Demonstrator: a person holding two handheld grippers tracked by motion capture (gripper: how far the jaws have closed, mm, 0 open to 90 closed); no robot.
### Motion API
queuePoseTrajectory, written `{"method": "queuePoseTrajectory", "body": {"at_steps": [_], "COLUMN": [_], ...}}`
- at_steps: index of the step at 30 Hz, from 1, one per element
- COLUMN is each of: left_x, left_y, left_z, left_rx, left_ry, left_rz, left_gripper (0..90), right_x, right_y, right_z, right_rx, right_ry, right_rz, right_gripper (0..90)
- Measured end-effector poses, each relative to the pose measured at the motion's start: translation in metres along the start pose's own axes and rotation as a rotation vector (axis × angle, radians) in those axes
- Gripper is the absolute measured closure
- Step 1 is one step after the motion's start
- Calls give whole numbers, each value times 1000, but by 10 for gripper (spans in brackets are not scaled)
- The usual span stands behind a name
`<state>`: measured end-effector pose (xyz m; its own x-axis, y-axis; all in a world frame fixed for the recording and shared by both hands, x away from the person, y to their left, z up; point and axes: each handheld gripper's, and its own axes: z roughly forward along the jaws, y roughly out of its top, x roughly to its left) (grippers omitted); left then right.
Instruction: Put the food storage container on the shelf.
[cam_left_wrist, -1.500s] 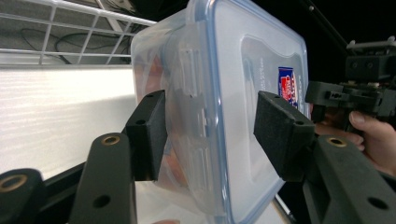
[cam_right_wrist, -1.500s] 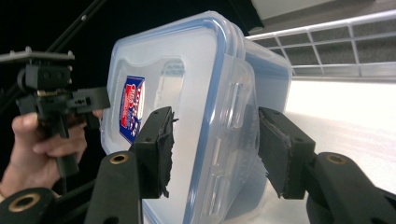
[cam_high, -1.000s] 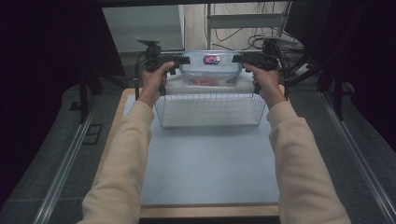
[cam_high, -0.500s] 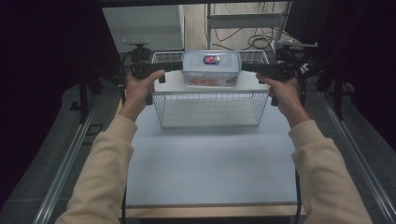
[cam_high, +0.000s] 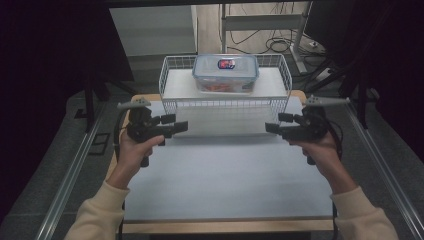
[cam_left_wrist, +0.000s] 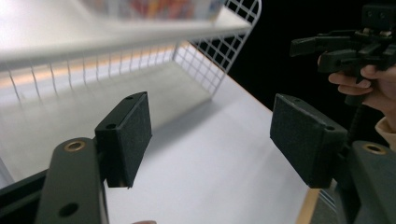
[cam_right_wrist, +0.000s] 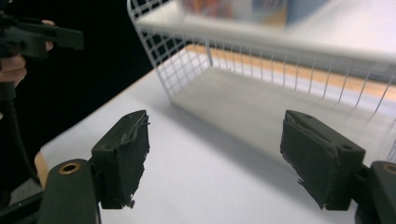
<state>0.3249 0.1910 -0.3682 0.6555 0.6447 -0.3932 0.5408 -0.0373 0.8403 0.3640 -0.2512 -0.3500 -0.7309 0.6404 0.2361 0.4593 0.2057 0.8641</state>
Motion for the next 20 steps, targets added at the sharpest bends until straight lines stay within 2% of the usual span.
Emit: {"method": "queuePoseTrajectory", "body": {"at_steps": [2, 6, 9, 11, 16, 20], "left_x": [3, 6, 6, 6, 6, 8], "left_y": [-17, -41, -51, -54, -57, -62], "left_z": [2, 7, 12, 15, 15, 17], "left_rx": [9, 28, 39, 65, 63, 70], "left_ry": [8, 20, 21, 26, 35, 39], "left_rz": [-7, -8, -6, 6, 12, 2], "left_gripper": [292, 300, 304, 303, 300, 296], "right_x": [2, 2, 1, 0, 2, 2], "right_y": [-17, -47, -62, -65, -67, -69], "right_z": [0, 3, 8, 10, 11, 12], "right_rx": [19, 56, 81, 83, 75, 72], "right_ry": [17, 30, 23, 19, 25, 17], "right_rz": [-1, 2, 0, 0, -11, -16], "right_gripper": [232, 230, 230, 230, 221, 206]}}
